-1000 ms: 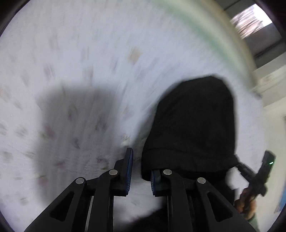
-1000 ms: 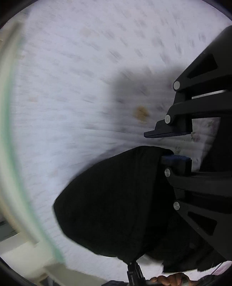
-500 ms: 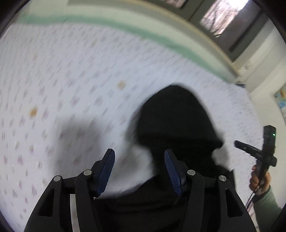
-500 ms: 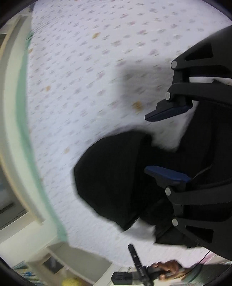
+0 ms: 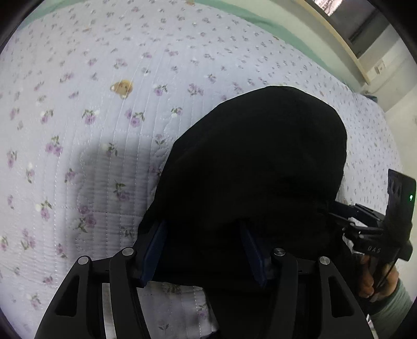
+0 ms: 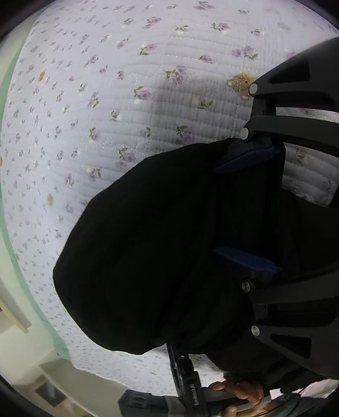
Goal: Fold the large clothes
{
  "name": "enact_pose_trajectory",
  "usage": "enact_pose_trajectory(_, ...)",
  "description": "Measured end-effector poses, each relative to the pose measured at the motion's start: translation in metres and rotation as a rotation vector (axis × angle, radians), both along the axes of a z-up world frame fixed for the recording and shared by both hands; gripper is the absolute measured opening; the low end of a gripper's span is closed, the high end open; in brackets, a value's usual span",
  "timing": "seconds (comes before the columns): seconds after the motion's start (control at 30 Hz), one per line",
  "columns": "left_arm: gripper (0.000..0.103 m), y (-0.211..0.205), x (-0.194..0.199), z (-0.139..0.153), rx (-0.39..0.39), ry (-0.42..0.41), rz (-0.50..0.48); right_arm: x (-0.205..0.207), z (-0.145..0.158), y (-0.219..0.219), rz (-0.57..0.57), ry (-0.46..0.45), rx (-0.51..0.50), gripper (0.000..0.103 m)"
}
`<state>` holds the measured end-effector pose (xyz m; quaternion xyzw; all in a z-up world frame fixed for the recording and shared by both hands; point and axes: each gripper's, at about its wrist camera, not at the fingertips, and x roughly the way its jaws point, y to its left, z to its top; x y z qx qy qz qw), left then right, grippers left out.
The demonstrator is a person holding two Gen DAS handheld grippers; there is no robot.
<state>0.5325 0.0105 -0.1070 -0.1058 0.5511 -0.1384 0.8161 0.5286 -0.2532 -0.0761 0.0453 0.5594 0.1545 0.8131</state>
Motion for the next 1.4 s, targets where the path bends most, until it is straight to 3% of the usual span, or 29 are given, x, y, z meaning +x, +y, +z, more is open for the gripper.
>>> enact_pose_trajectory(0.1,0.059,0.001,-0.006,0.014,0.012,-0.026,-0.024,-0.001,0.011,-0.001,0.025,0.012,-0.014,0.061)
enact_pose_trajectory(0.23,0.06,0.017,-0.014,0.066,-0.025,-0.116,-0.071,-0.001,0.045,-0.01,0.067,-0.009,0.043,0.064)
enact_pose_trajectory(0.27,0.063,0.02,-0.012,0.077,-0.034,-0.128,-0.081,0.001,0.053,-0.014,0.074,-0.021,0.053,0.068)
enact_pose_trajectory(0.33,0.082,0.028,-0.003,0.096,-0.047,-0.158,-0.097,0.01,0.065,-0.021,0.085,-0.041,0.052,0.075)
enact_pose_trajectory(0.4,0.082,0.03,0.011,0.103,-0.044,-0.171,-0.121,0.022,0.069,-0.025,0.085,-0.062,0.018,0.076)
enact_pose_trajectory(0.5,0.082,0.032,0.041,0.088,-0.084,-0.101,-0.171,0.042,0.063,-0.031,0.103,-0.054,-0.006,0.076)
enact_pose_trajectory(0.6,0.082,0.035,0.071,0.052,-0.121,0.016,-0.21,0.065,0.05,-0.028,0.153,-0.011,0.025,0.076)
enact_pose_trajectory(0.73,0.082,0.026,0.087,0.025,-0.194,0.069,-0.23,0.08,0.029,-0.024,0.213,0.034,0.067,0.076)
enact_pose_trajectory(0.83,0.081,0.011,0.093,0.013,-0.23,0.085,-0.27,0.102,0.01,0.002,0.242,0.075,0.113,0.076)
enact_pose_trajectory(0.87,0.077,0.003,0.092,0.012,-0.211,0.074,-0.286,0.099,0.006,0.003,0.251,0.076,0.119,0.069)
enact_pose_trajectory(0.9,0.06,-0.003,0.088,0.012,-0.186,0.059,-0.3,0.097,0.006,0.01,0.276,0.067,0.126,0.05)
enact_pose_trajectory(0.93,0.044,-0.009,0.083,0.014,-0.146,0.042,-0.314,0.091,0.007,0.017,0.3,0.05,0.114,0.044)
enact_pose_trajectory(1.0,0.026,-0.017,0.069,0.025,-0.104,-0.007,-0.334,0.075,0.023,0.03,0.336,-0.011,0.058,0.025)
enact_pose_trajectory(1.03,0.021,-0.018,0.064,0.032,-0.094,-0.027,-0.338,0.063,0.031,0.036,0.353,-0.039,0.037,0.021)
enact_pose_trajectory(1.17,0.018,-0.019,0.02,0.075,-0.066,-0.126,-0.335,0.016,0.071,0.047,0.387,-0.147,-0.028,0.019)
enact_pose_trajectory(1.4,0.018,-0.024,-0.097,0.147,-0.014,-0.242,-0.339,-0.103,0.147,0.063,0.383,-0.314,-0.133,0.019)
